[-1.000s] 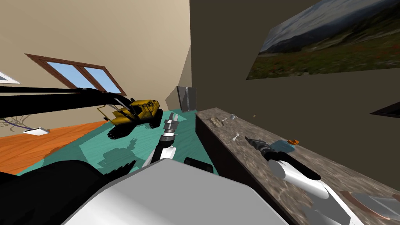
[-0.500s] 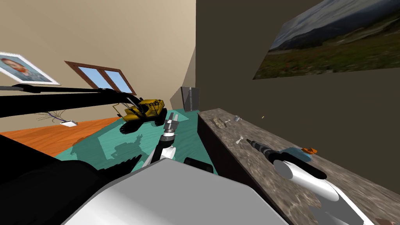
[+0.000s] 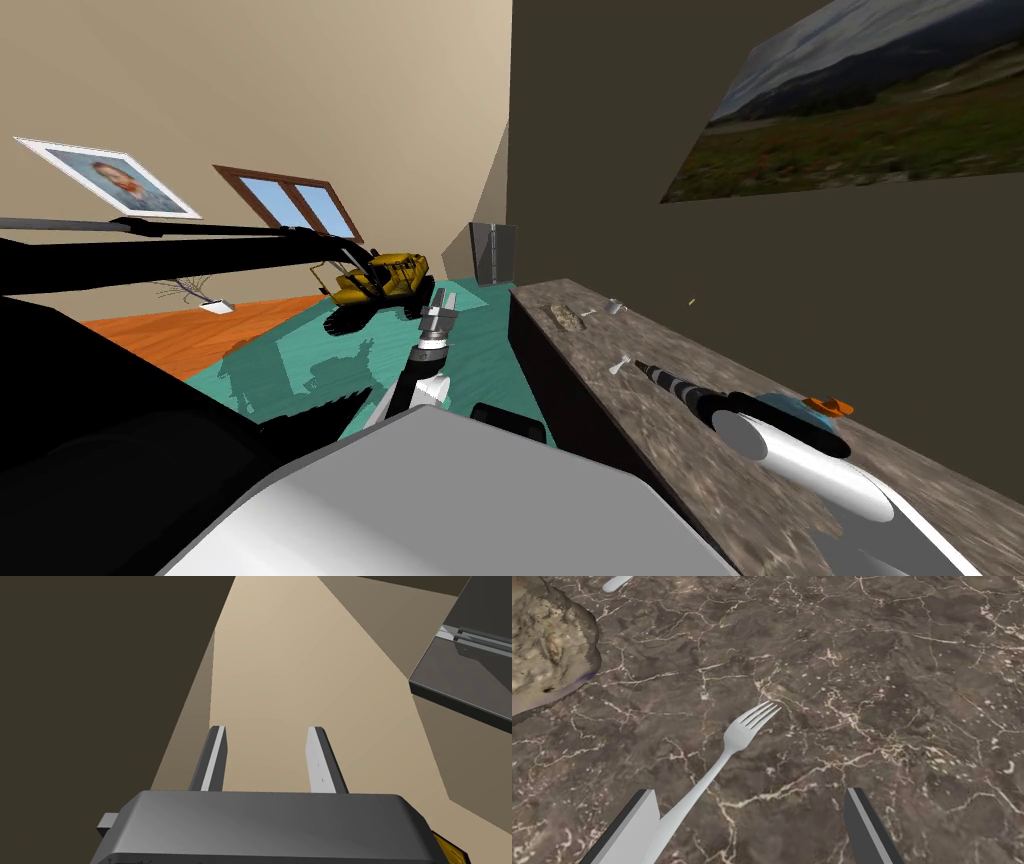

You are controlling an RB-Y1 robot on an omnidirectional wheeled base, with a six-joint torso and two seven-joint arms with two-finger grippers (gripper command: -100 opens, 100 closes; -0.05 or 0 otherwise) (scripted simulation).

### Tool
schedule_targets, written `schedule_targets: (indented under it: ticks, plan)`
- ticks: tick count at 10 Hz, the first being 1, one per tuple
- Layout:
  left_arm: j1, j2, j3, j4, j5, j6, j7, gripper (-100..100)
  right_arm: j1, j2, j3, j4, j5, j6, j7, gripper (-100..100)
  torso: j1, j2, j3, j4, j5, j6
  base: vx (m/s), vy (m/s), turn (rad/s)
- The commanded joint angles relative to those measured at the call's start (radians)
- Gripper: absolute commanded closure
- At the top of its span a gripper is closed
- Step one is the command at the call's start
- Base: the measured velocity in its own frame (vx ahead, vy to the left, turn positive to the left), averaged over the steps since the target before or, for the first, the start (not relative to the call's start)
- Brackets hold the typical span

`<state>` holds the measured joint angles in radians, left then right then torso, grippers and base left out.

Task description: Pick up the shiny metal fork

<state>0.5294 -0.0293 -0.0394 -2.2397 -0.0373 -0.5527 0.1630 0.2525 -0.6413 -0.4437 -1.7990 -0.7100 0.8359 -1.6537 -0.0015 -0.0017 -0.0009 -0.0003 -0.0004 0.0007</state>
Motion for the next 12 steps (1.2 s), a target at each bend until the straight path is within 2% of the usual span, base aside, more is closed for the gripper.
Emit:
schedule_targets:
  ticks: [1, 2, 3, 4, 5, 6, 7, 8, 9, 10, 11, 12]
  plan:
    - [0.0, 0.0, 0.0, 0.0, 0.0, 0.0, 0.0, 0, -0.001, -0.011, -0.007, 0.008, -0.015, 0.05, -0.05, -100, 0.0, 0.0, 0.0, 0.0, 0.0, 0.0, 0.008, -0.022, 0.142]
    - [0.0, 0.0, 0.0, 0.0, 0.0, 0.0, 0.0, 0, -0.001, -0.011, -0.007, 0.008, -0.015, 0.054, -0.061, -100, 0.0, 0.0, 0.0, 0.0, 0.0, 0.001, 0.003, -0.01, 0.013]
    - [0.0, 0.0, 0.0, 0.0, 0.0, 0.0, 0.0, 0, -0.004, -0.037, -0.019, 0.037, -0.054, 0.098, -0.1, -100, 0.001, 0.0, 0.0, 0.0, 0.0, 0.001, 0.006, -0.009, 0.19]
    - [0.0, 0.0, 0.0, 0.0, 0.0, 0.0, 0.0, 0, -0.004, -0.037, -0.019, 0.037, -0.054, 0.12, -0.129, -100, 0.0, 0.0, 0.0, 0.0, 0.0, 0.0, 0.009, -0.019, 0.125]
    - [0.0, 0.0, 0.0, 0.0, 0.0, 0.0, 0.0, 0, -0.006, -0.063, -0.03, 0.065, -0.093, 0.151, -0.157, -100, 0.0, 0.0, 0.0, 0.0, 0.0, 0.001, 0.019, -0.018, 0.185]
    - [0.0, 0.0, 0.0, 0.0, 0.0, 0.0, 0.0, 0, -0.006, -0.063, -0.03, 0.065, -0.093, 0.181, -0.189, -100, 0.0, -0.001, 0.0, 0.0, 0.0, 0.0, 0.017, -0.023, 0.116]
    - [0.0, 0.0, 0.0, 0.0, 0.0, 0.0, 0.0, 0, -0.006, -0.063, -0.03, 0.065, -0.093, 0.183, -0.2, -100, 0.0, -0.001, 0.0, 0.0, 0.0, 0.001, 0.006, -0.015, -0.008]
    - [0.0, 0.0, 0.0, 0.0, 0.0, 0.0, 0.0, 0, -0.006, -0.088, -0.04, 0.093, -0.13, 0.227, -0.239, -100, 0.0, 0.0, 0.0, 0.0, 0.0, 0.001, 0.009, -0.011, 0.204]
    - [0.0, 0.0, 0.0, 0.0, 0.0, 0.0, 0.0, 0, -0.006, -0.088, -0.04, 0.093, -0.13, 0.245, -0.264, -100, 0.0, 0.0, 0.0, 0.0, 0.0, 0.0, 0.011, -0.024, 0.101]
    - [0.0, 0.0, 0.0, 0.0, 0.0, 0.0, 0.0, 0, -0.006, -0.112, -0.049, 0.12, -0.167, 0.277, -0.291, -100, 0.0, 0.0, 0.0, 0.0, 0.0, 0.001, 0.022, -0.028, 0.174]
    - [0.0, 0.0, 0.0, 0.0, 0.0, 0.0, 0.0, 0, -0.006, -0.112, -0.049, 0.12, -0.167, 0.305, -0.321, -100, 0.0, -0.001, 0.0, 0.0, 0.0, 0.0, 0.022, -0.027, 0.111]
    - [0.0, 0.0, 0.0, 0.0, 0.0, 0.0, 0.0, 0, -0.006, -0.112, -0.049, 0.12, -0.167, 0.305, -0.328, -100, 0.0, -0.001, -0.001, 0.0, 0.0, 0.001, 0.009, -0.014, -0.011]
